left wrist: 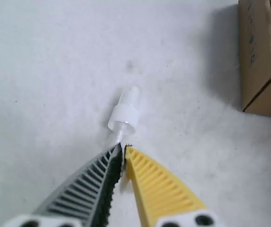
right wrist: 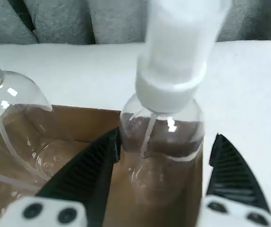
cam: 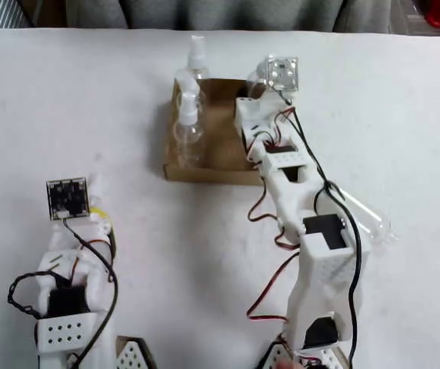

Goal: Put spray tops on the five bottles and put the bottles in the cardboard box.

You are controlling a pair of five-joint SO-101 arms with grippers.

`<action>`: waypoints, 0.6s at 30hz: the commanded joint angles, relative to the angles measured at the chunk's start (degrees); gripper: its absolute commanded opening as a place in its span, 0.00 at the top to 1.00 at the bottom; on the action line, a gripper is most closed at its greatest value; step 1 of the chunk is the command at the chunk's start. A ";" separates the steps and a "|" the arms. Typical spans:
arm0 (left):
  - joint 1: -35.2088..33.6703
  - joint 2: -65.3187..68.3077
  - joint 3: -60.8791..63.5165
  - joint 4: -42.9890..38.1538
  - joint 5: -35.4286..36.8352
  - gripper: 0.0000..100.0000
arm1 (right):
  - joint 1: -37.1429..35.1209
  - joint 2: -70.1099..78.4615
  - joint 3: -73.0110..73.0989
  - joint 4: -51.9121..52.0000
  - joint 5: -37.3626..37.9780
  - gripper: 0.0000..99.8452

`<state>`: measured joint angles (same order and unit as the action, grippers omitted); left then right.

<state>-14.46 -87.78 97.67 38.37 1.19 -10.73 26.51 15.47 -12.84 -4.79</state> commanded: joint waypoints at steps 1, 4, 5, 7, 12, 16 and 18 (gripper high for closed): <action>-0.75 -0.66 -0.26 -1.49 -0.53 0.98 | -0.13 -1.10 -0.35 -4.70 0.70 0.75; -0.75 -0.66 -0.26 -1.49 -0.53 0.98 | -0.13 -1.10 -0.35 -4.79 0.70 0.75; -0.75 -0.66 -0.26 -1.49 -0.53 0.98 | -0.13 -1.10 -0.35 -4.79 0.70 0.75; -0.75 -0.66 -0.26 -1.58 -0.53 0.98 | -0.13 -1.10 -0.35 -4.79 0.70 0.75; -0.75 -0.66 -0.26 -1.67 -0.53 0.98 | -0.13 -1.01 -0.35 -4.35 0.70 0.75; -0.75 -0.66 -0.26 -1.67 -0.53 0.98 | -0.13 -1.01 -0.35 -4.00 2.64 0.75; -0.75 -0.66 -0.26 -1.67 -0.53 0.98 | -0.13 -1.01 -0.35 -4.00 7.30 0.75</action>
<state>-14.46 -87.78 97.67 38.37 1.19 -10.64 26.51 15.74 -16.18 -2.51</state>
